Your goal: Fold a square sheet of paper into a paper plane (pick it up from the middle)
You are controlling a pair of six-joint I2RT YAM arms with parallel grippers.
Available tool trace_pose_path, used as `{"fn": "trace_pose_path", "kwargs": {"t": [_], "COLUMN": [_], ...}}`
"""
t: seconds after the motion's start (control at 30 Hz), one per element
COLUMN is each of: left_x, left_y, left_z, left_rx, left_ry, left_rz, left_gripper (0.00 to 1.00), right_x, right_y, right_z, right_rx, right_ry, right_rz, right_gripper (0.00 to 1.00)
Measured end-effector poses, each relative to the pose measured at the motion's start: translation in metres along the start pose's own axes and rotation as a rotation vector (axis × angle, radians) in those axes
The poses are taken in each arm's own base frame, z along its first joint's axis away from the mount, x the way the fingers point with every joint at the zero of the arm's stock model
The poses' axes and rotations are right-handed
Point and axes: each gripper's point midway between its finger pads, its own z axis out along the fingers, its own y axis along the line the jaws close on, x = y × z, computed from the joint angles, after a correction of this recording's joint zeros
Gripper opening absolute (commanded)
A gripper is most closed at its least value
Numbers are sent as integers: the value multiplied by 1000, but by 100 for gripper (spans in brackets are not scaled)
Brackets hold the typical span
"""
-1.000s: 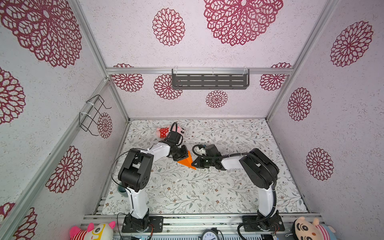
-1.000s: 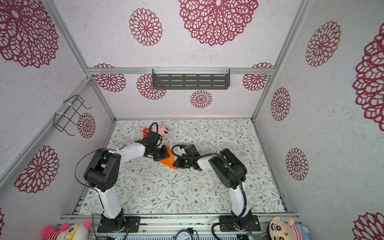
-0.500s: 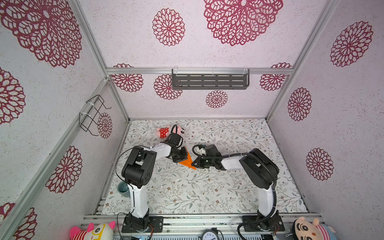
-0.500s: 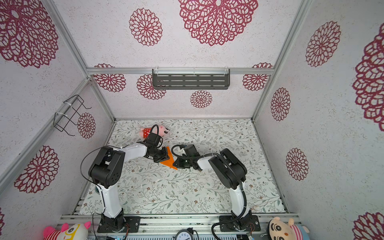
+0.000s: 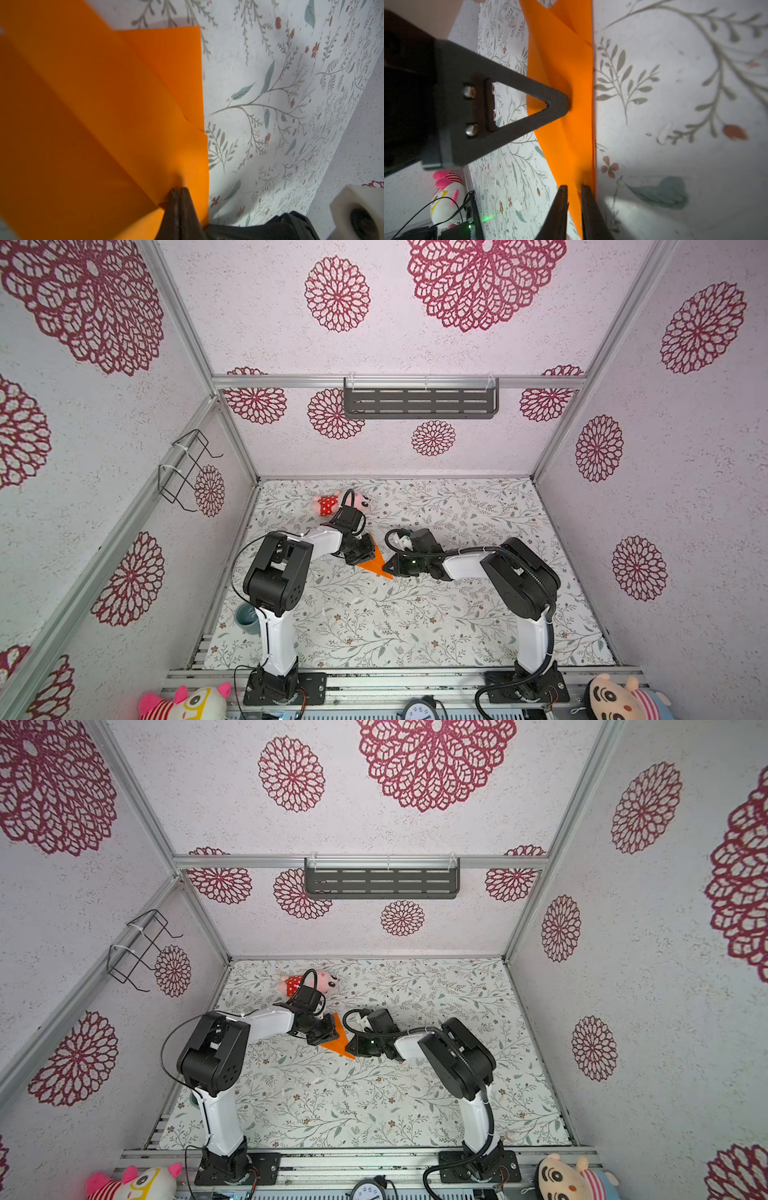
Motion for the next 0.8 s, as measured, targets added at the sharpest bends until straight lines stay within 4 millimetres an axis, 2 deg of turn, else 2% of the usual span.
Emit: {"fn": "trace_pose_path", "kwargs": {"t": [0.17, 0.33, 0.43, 0.67, 0.8], "left_x": [0, 0, 0, 0, 0], "left_y": [0, 0, 0, 0, 1], "left_z": [0, 0, 0, 1, 1], "left_rx": [0, -1, -3, -10, -18], "left_ry": [1, 2, 5, 10, 14], "left_rz": [0, 0, -1, -5, -8], "left_gripper": [4, 4, 3, 3, 3], "right_x": [-10, -28, -34, -20, -17], "right_y": [6, 20, 21, 4, 5], "right_z": [0, 1, 6, 18, 19], "right_rx": [9, -14, -15, 18, 10], "right_ry": [-7, -33, -36, 18, 31], "right_rz": [17, 18, 32, 74, 77], "right_gripper": [10, 7, 7, 6, 6]}}
